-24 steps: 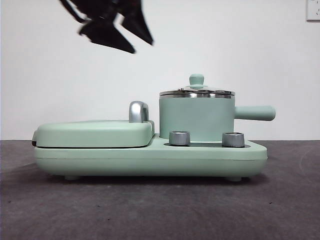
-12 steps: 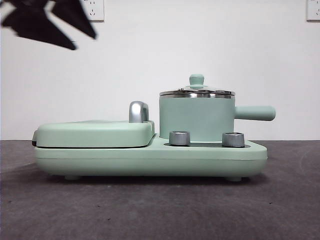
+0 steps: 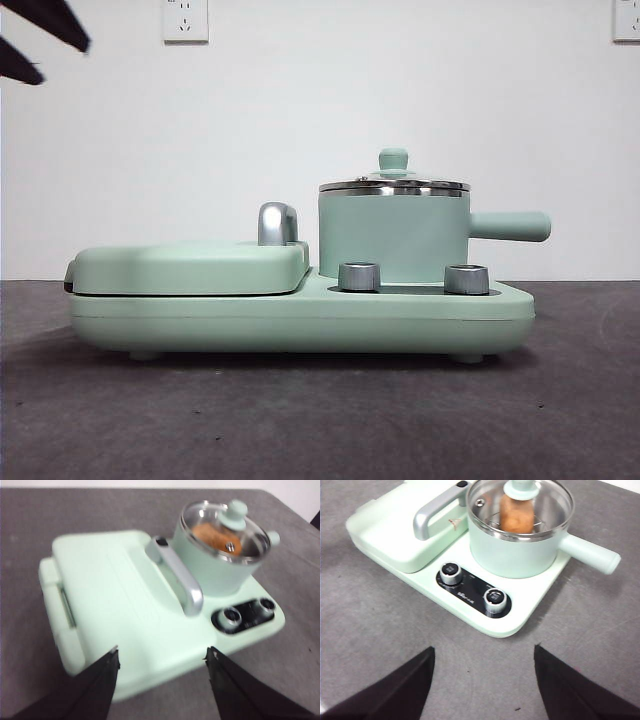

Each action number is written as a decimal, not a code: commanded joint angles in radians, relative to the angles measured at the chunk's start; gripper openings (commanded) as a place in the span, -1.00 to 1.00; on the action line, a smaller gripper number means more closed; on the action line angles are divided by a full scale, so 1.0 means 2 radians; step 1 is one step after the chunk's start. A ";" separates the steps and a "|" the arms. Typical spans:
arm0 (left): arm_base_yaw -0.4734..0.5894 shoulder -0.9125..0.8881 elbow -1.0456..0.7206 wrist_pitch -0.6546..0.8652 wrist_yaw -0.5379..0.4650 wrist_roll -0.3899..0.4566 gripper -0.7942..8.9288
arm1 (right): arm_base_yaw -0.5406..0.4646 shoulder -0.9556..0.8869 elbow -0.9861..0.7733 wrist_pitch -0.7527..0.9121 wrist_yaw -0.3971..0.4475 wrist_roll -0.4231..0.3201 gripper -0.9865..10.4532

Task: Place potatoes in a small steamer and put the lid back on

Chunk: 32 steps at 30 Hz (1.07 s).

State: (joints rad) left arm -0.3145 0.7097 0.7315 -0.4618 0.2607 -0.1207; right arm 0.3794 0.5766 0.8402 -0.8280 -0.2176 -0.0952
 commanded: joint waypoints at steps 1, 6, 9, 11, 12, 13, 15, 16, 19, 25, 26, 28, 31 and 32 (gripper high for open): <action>-0.001 -0.027 -0.004 -0.023 0.001 -0.002 -0.27 | 0.003 0.002 0.002 0.002 -0.010 0.008 -0.29; -0.001 -0.080 -0.004 -0.071 0.001 -0.002 -0.27 | 0.003 0.002 0.002 0.002 -0.010 0.008 -0.29; -0.001 -0.101 -0.004 -0.080 0.001 -0.004 -0.27 | 0.003 0.002 0.002 0.002 -0.010 0.008 -0.29; -0.001 -0.112 -0.004 -0.084 0.001 -0.015 -0.26 | 0.003 0.001 0.002 0.001 -0.010 0.008 -0.29; -0.001 -0.117 -0.004 -0.084 0.001 -0.027 -0.26 | 0.003 0.001 0.002 0.002 -0.009 0.008 -0.29; -0.001 -0.122 -0.004 -0.084 0.001 -0.033 -0.26 | 0.003 0.000 0.002 0.002 -0.009 0.008 -0.29; -0.001 -0.131 -0.004 -0.085 0.001 -0.038 -0.48 | 0.003 -0.002 0.002 0.002 -0.010 0.009 -0.45; -0.001 -0.134 -0.004 -0.086 0.001 -0.038 -0.87 | 0.003 -0.002 0.002 0.000 -0.010 0.010 -0.77; -0.001 -0.140 -0.004 -0.082 0.001 -0.037 -0.83 | 0.003 -0.002 0.002 0.002 -0.009 0.007 -0.80; -0.001 -0.140 -0.004 -0.098 0.001 -0.037 -0.82 | 0.003 -0.004 0.002 -0.006 -0.009 0.008 -0.80; -0.001 -0.140 -0.004 -0.098 0.001 -0.037 -0.82 | 0.003 -0.005 0.002 -0.005 -0.009 0.008 -0.80; -0.001 -0.140 -0.004 -0.098 0.001 -0.037 -0.82 | 0.003 -0.005 0.002 -0.005 -0.009 0.008 -0.80; -0.001 -0.140 -0.004 -0.098 0.001 -0.037 -0.82 | 0.003 -0.005 0.002 -0.005 -0.009 0.008 -0.80; -0.001 -0.140 -0.004 -0.098 0.001 -0.037 -0.82 | 0.003 -0.005 0.002 -0.005 -0.009 0.008 -0.80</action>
State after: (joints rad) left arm -0.3145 0.4252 0.7185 -0.6651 0.2607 -0.1879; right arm 0.3794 0.5632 0.8402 -0.8482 -0.2344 -0.0822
